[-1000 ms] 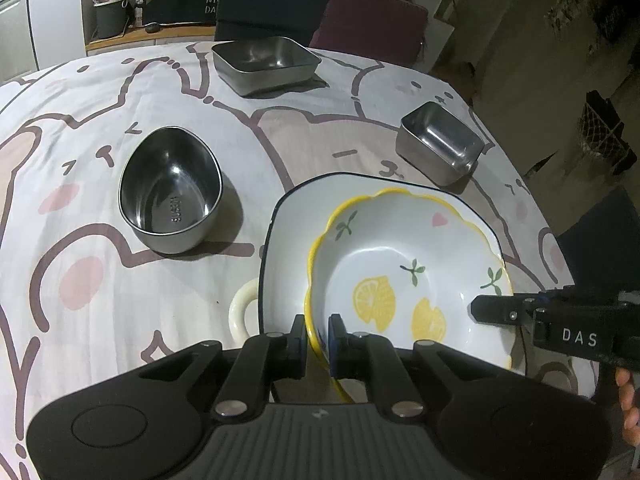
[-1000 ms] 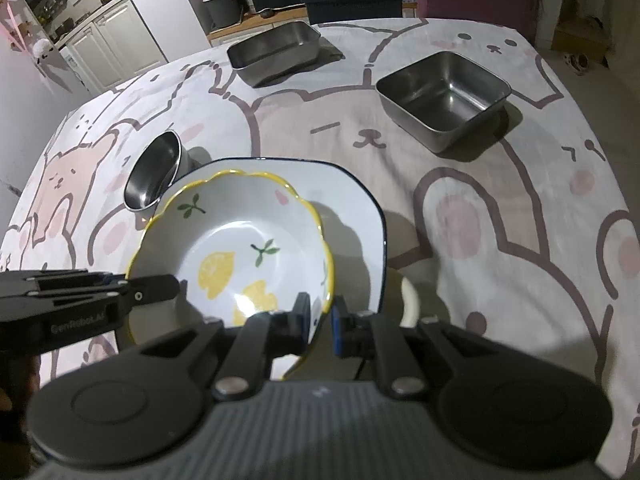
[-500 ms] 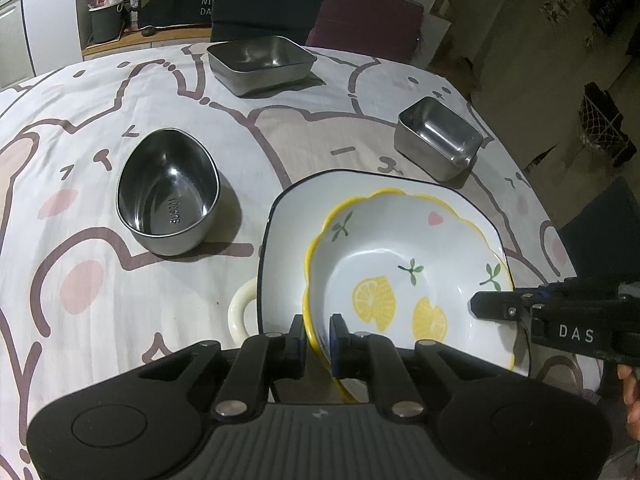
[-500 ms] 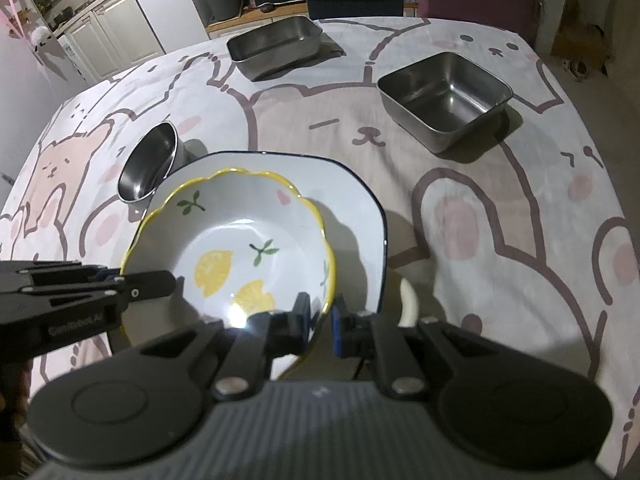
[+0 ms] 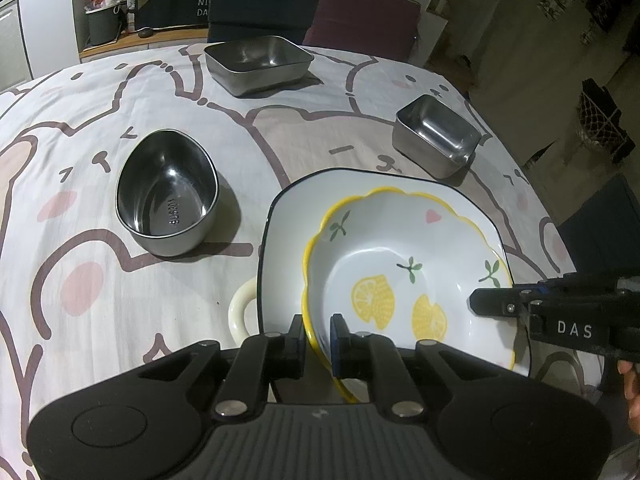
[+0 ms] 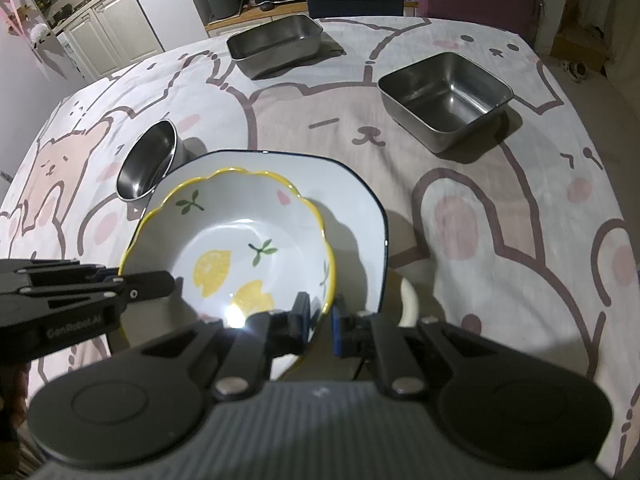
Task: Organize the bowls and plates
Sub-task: 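Carry the lemon bowl over the white plate and lower it inside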
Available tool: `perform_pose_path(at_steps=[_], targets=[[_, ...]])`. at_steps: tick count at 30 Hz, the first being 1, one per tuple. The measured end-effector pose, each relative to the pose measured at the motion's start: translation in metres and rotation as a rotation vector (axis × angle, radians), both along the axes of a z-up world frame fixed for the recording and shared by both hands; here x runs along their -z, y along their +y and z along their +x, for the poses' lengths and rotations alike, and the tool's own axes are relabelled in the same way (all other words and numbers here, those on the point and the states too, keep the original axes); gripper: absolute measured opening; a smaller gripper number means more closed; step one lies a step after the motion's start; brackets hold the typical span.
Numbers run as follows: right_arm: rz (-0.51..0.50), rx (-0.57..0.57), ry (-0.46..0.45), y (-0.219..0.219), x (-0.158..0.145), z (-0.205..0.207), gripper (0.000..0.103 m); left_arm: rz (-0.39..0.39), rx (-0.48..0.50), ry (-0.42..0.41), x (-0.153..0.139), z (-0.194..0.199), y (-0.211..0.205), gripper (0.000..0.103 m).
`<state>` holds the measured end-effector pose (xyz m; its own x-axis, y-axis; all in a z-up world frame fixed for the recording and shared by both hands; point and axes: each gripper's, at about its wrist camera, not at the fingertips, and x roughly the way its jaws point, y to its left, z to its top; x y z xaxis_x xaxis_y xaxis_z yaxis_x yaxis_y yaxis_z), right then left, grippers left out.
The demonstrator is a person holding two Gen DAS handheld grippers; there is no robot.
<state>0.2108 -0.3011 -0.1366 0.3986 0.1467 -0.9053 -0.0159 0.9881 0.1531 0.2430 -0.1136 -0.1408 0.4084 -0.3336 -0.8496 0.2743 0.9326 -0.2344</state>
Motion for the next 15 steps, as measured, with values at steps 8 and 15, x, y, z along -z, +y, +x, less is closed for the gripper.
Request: perform_pose_path(at_steps=[8, 15], targets=[[0.003, -0.001, 0.009, 0.0003, 0.0, 0.001, 0.017, -0.01, 0.008, 0.008, 0.0005, 0.0014, 0.0021, 0.014], [0.056, 0.016, 0.016, -0.0053, 0.0011, 0.0011, 0.022, -0.021, 0.015, 0.02, 0.0006, 0.0021, 0.0041, 0.015]])
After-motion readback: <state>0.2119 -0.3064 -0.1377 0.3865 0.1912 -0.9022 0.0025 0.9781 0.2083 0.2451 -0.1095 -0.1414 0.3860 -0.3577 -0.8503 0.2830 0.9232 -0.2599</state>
